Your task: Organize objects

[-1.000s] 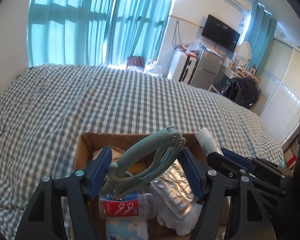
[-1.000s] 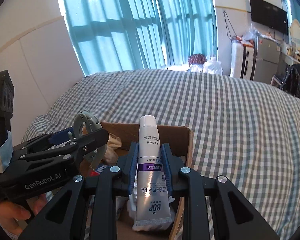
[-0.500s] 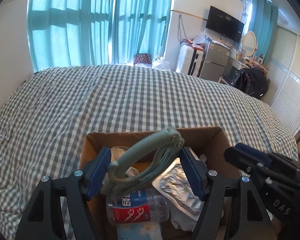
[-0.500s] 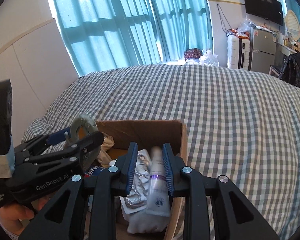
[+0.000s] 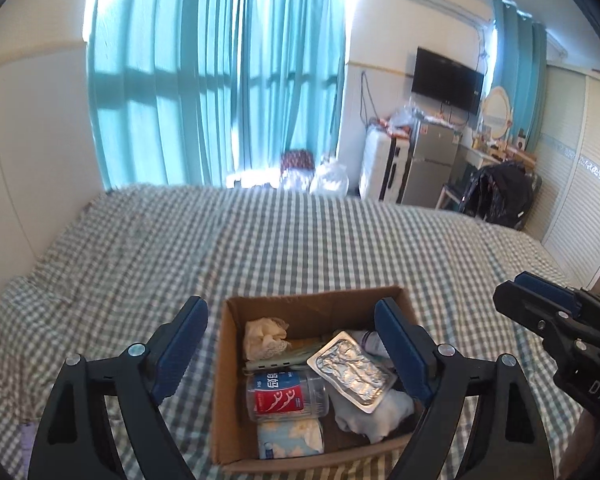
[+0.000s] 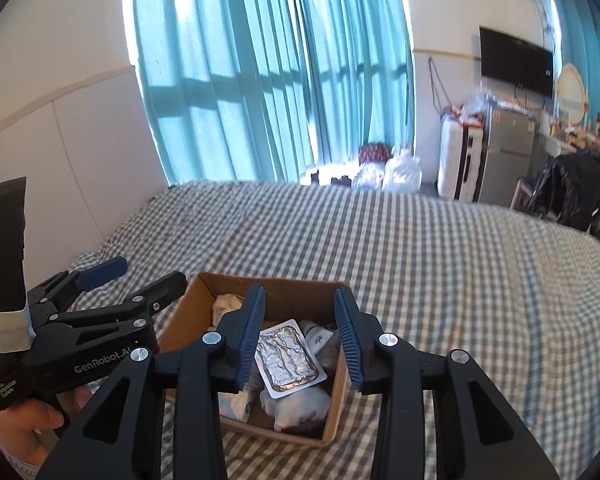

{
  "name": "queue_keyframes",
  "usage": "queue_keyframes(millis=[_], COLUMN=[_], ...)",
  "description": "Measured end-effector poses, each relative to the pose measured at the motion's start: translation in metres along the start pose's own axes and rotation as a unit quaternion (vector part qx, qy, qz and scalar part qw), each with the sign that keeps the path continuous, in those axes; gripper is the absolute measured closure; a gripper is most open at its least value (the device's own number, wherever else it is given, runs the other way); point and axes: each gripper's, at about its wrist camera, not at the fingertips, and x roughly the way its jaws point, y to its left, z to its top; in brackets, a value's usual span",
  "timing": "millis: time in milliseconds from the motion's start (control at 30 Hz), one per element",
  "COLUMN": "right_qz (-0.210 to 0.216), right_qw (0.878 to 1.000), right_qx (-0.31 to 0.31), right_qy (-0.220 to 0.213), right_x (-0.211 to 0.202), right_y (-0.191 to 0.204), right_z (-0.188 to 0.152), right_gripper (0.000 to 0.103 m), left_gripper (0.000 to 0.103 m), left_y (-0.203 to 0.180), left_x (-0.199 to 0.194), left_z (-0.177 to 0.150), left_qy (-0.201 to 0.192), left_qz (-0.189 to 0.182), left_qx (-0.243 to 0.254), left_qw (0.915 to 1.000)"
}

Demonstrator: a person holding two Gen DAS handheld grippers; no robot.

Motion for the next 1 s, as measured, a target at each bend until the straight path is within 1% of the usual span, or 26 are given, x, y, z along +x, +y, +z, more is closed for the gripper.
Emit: queue_keyframes(millis=[233, 267, 300, 333, 433, 500, 533, 567, 600, 700, 833, 933, 1000], right_qz=[-0.014, -0.017, -0.021, -0.025, -0.031, -0.034, -0.037, -0.040, -0.044, -0.051, -0.046, -0.055, -0.059], right_qw=[0.999, 0.998, 0.998, 0.998, 0.996, 0.995, 0.995, 0.994, 0.994, 0.992, 0.991, 0.989, 0.988], right_qx=[-0.018, -0.022, -0.025, -0.028, -0.035, -0.036, -0.037, -0.038, -0.041, -0.045, -0.047, -0.051, -0.047], right_qy=[-0.041, -0.048, -0.054, -0.060, -0.075, -0.084, -0.089, -0.092, -0.095, -0.109, -0.116, -0.129, -0.134], right_x=[-0.067, -0.077, -0.086, -0.094, -0.115, -0.129, -0.135, -0.141, -0.146, -0.161, -0.173, -0.180, -0.180], right_y=[0.015, 0.018, 0.020, 0.023, 0.031, 0.035, 0.038, 0.040, 0.042, 0.046, 0.050, 0.048, 0.047], right_z=[0.000, -0.001, -0.002, -0.003, -0.007, -0.012, -0.015, -0.017, -0.020, -0.030, -0.047, -0.062, -0.072], right_gripper=[0.060, 0.057, 0.055, 0.052, 0.049, 0.045, 0.041, 0.037, 0.036, 0.029, 0.020, 0.011, 0.009], left_gripper=[0.014, 0.013, 0.006, 0.003, 0.003, 0.003, 0.003, 0.002, 0.000, 0.000, 0.000, 0.000, 0.000], left_y=[-0.010, -0.011, -0.012, -0.014, -0.013, -0.014, -0.016, -0.016, -0.016, -0.017, -0.014, -0.013, -0.012], left_x=[-0.065, -0.074, -0.081, -0.091, -0.113, -0.126, -0.133, -0.139, -0.145, -0.161, -0.177, -0.181, -0.180], left_z=[0.005, 0.004, 0.004, 0.002, -0.003, -0.007, -0.010, -0.012, -0.014, -0.023, -0.040, -0.056, -0.064], left_qy=[-0.055, -0.062, -0.069, -0.079, -0.098, -0.108, -0.114, -0.119, -0.124, -0.138, -0.155, -0.155, -0.151], left_qz=[0.010, 0.012, 0.014, 0.018, 0.021, 0.025, 0.026, 0.028, 0.031, 0.033, 0.034, 0.027, 0.029], left_qx=[0.010, 0.013, 0.015, 0.019, 0.025, 0.027, 0.029, 0.030, 0.031, 0.033, 0.021, 0.014, 0.010], left_qw=[0.9984, 0.9979, 0.9974, 0.9965, 0.9946, 0.9935, 0.9927, 0.9921, 0.9913, 0.9893, 0.9871, 0.9875, 0.9880])
